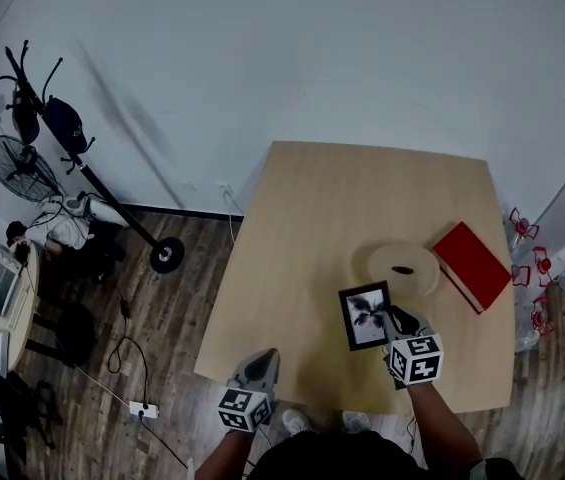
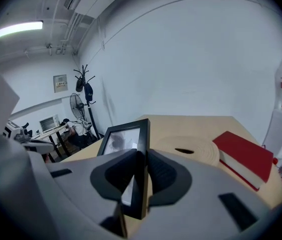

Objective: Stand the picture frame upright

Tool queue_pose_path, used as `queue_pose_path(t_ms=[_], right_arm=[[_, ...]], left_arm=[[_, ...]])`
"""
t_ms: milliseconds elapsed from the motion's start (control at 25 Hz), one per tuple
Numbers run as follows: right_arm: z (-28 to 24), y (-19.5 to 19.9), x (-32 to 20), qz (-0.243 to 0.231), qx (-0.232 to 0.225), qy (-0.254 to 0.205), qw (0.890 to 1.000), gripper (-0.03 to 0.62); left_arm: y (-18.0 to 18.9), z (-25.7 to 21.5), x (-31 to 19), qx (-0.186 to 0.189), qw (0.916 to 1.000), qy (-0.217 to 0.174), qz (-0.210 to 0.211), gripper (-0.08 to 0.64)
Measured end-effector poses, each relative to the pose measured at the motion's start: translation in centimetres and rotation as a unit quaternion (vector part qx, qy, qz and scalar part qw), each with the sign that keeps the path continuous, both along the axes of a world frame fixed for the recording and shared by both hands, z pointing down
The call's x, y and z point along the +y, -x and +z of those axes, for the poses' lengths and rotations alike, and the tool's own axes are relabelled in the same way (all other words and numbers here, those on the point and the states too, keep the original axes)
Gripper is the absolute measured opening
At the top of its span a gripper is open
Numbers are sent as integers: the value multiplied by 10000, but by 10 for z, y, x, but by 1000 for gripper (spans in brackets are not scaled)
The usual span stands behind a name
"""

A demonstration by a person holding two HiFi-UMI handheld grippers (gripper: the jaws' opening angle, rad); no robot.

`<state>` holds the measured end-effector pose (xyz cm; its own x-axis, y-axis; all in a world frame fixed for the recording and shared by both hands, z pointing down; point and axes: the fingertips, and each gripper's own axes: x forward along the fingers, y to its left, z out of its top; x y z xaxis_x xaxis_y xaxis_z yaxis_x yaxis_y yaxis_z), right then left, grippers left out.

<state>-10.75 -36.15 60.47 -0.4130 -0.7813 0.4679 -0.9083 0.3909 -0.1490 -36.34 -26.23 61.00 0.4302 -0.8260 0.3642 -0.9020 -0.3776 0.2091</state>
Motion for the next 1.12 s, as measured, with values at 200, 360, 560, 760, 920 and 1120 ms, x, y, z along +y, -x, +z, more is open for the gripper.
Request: queue_pose_path(t_ms=[200,360,560,760,920,1120], right_arm=[[15,-51,-2,715,24,155,9973,69],[36,-85,-2,1232,-65,318,9919,69],[57,-110,-3,1590,-131,533,9857,69],[83,-119,-6,1708,-189,770,9821,69],[105,-120,-13,1683,-187,1002,9804,67],[124,-116,-12,1623,-54,1274,9785,66]], left_arm=[[-27,4,-19,36,9991,0,411,-5],[-54,6,-36,-14,9967,32,810,-5],[-83,-3,-51,-206,9923,-155,1212,-5],[-88,7,-51,-284,9910,-41,1304,-5],[-81,11,-52,-320,9922,-20,1207,-5],[-75,17,-44,-309,9940,58,1051,-5]])
